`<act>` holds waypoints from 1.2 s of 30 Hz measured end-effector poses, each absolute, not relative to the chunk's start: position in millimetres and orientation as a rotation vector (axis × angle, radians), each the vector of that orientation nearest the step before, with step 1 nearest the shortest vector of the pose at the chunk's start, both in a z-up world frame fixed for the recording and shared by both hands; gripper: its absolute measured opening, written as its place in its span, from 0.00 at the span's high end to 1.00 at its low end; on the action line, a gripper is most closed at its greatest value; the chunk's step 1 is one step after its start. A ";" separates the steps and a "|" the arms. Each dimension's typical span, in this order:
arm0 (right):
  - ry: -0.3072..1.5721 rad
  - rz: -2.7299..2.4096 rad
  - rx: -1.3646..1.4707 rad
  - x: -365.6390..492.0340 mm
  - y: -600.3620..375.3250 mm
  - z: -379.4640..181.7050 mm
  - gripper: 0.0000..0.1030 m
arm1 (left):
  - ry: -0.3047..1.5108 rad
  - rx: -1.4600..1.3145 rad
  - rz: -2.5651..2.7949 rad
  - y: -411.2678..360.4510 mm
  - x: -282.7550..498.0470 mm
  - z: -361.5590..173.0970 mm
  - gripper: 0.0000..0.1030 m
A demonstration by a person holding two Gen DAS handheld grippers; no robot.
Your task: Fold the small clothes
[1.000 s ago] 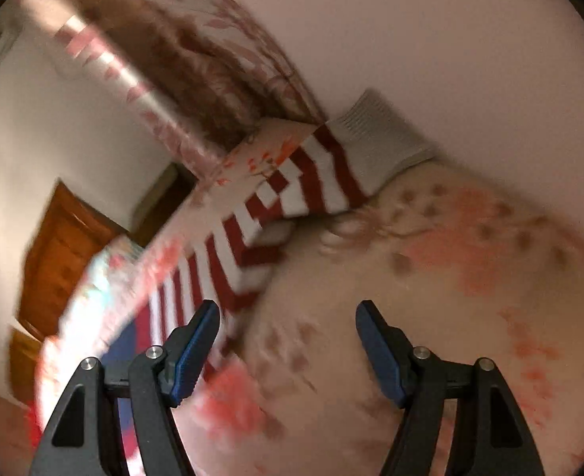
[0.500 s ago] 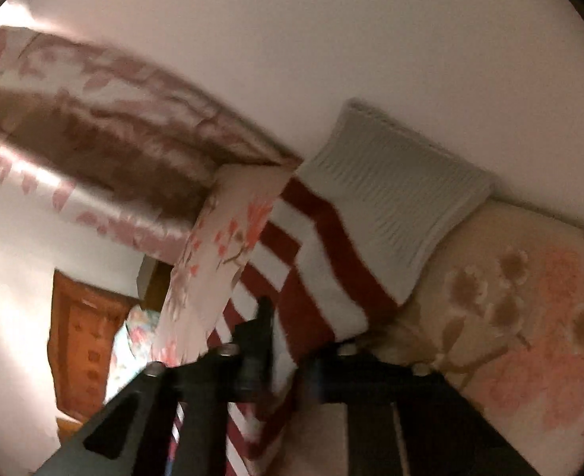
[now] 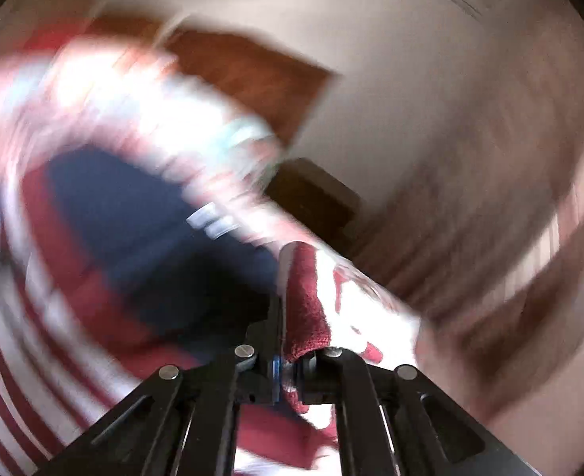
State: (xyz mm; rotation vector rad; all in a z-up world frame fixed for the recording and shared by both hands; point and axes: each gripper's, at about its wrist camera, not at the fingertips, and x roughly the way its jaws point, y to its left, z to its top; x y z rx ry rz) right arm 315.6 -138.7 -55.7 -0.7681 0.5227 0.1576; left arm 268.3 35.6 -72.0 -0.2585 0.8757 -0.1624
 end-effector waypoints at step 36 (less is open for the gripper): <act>0.807 0.232 -0.251 175.6 -242.7 -75.8 0.80 | 0.780 0.253 -0.422 -151.0 315.0 -19.0 0.00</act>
